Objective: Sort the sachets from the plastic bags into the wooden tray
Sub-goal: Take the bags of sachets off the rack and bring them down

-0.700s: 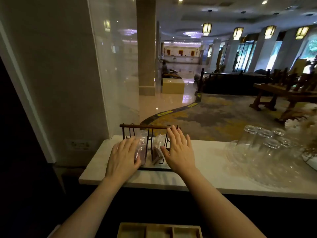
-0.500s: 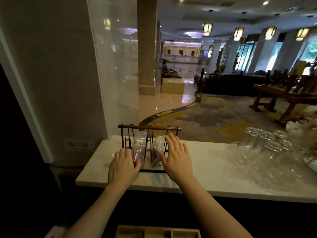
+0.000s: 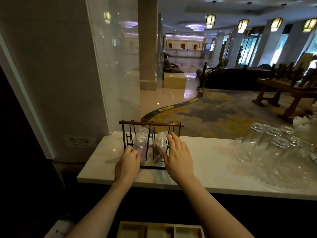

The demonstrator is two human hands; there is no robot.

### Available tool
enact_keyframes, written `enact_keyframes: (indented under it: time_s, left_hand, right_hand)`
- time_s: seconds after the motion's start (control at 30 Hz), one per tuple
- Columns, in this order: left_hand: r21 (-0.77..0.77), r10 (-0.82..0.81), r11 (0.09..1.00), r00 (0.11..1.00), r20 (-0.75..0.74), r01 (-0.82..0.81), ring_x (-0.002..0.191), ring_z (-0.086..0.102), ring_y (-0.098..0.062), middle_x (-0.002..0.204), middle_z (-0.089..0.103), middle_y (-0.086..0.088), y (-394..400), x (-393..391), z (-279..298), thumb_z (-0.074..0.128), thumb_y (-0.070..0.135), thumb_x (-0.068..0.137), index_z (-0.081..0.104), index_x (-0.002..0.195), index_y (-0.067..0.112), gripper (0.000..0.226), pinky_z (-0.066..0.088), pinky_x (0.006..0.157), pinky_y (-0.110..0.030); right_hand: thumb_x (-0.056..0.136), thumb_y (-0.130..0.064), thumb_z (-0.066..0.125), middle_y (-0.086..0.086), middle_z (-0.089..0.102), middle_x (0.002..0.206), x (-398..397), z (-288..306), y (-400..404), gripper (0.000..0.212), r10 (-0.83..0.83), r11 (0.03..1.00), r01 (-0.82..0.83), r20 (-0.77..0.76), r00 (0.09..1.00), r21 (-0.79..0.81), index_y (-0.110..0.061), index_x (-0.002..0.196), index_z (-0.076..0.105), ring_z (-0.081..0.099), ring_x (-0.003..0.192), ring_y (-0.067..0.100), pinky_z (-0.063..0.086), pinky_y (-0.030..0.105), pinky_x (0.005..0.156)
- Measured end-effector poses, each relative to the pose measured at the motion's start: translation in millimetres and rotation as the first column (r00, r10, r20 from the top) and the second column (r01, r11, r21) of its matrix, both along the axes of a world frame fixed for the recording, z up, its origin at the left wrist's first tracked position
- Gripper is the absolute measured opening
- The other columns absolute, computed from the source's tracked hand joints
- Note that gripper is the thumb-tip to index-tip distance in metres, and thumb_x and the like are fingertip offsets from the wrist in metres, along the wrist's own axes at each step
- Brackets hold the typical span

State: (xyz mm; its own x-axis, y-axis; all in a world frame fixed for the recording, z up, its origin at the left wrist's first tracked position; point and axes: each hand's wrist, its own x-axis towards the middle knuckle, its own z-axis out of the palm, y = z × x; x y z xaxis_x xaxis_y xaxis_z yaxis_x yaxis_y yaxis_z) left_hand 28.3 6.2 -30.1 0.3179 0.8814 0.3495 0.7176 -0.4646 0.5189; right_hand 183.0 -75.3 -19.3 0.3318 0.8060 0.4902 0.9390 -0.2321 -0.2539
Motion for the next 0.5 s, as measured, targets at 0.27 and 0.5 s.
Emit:
enact_keyframes:
  time_s: [0.27, 0.5]
  left_hand:
    - [-0.139, -0.055, 0.983, 0.914, 0.402, 0.121, 0.106, 0.054, -0.010, 0.130, 0.054, -0.006, -10, -13, 22, 0.042, 0.022, 0.098, 0.060, 0.119, 0.010, 0.030, 0.044, 0.078, -0.018]
    - [-0.589, 0.530, 0.545, 0.299, 0.793, 0.596, 0.092, 0.066, -0.032, 0.104, 0.069, -0.014, -40, -41, 47, 0.040, 0.037, 0.095, 0.063, 0.109, 0.019, 0.033, 0.055, 0.078, -0.050]
  right_hand:
    - [0.091, -0.021, 0.053, 0.004, 0.030, 0.155, -2, -1, 3, 0.062, -0.001, 1.000, 0.001, -0.011, 1.000, -0.010, -0.016, 0.147, 0.026, 0.029, 0.142, 0.020, 0.027, 0.038, 0.116]
    - [0.093, -0.022, 0.051, 0.003, 0.024, 0.157, -4, 3, 2, 0.062, -0.002, 1.000, 0.003, -0.034, 0.999, 0.004, -0.017, 0.148, 0.023, 0.022, 0.144, 0.018, 0.015, 0.031, 0.117]
